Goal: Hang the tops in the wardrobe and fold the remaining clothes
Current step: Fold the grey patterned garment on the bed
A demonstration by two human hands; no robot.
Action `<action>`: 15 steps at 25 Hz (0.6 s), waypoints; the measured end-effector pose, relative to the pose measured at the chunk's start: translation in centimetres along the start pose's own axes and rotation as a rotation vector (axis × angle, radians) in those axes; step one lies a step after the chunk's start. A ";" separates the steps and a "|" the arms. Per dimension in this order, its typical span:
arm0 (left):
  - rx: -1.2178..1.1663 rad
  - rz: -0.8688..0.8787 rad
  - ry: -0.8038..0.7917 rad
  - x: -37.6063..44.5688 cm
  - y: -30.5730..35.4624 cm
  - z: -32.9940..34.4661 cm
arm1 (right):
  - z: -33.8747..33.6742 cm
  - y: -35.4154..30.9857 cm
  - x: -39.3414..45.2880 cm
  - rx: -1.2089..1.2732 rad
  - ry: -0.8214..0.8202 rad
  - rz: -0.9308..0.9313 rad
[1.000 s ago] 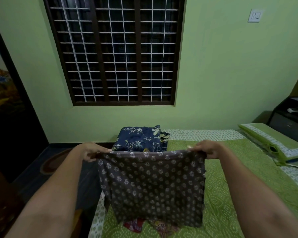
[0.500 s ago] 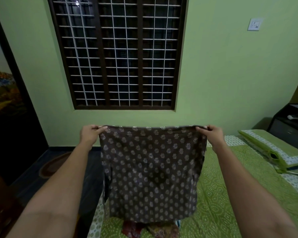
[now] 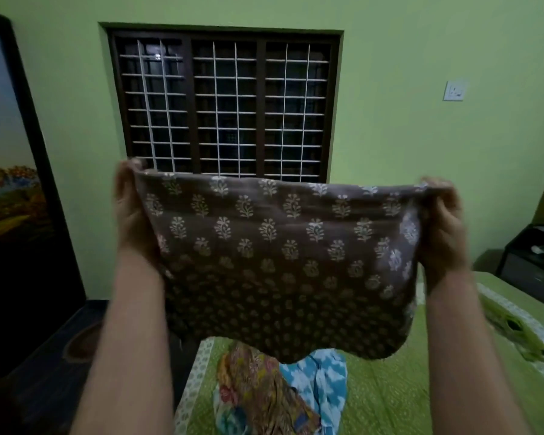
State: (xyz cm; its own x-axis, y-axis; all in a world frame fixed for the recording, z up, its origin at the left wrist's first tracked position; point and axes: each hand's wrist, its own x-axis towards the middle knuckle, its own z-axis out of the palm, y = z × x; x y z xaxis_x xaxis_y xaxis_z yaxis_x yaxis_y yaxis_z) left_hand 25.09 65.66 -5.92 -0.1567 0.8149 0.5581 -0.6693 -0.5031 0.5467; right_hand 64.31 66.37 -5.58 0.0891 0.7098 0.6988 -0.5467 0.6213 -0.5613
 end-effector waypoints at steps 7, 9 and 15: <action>0.334 -0.180 -0.236 0.3 -9.2 12.1 | 9.8 7.3 1.9 -0.081 -0.124 0.248; 0.286 -0.186 -0.283 0.1 -9.6 11.5 | 9.3 7.4 1.8 -0.053 -0.158 0.263; 0.410 -0.324 -0.362 0.0 -9.8 11.0 | 7.1 7.3 1.7 -0.192 -0.242 0.318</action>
State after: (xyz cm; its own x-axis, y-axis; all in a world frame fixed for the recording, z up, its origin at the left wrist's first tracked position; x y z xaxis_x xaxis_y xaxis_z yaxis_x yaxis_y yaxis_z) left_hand 39.68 67.41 -4.39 0.3103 0.8315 0.4608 -0.2982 -0.3751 0.8777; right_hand 54.53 69.75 -5.39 -0.2689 0.7917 0.5486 -0.3484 0.4510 -0.8217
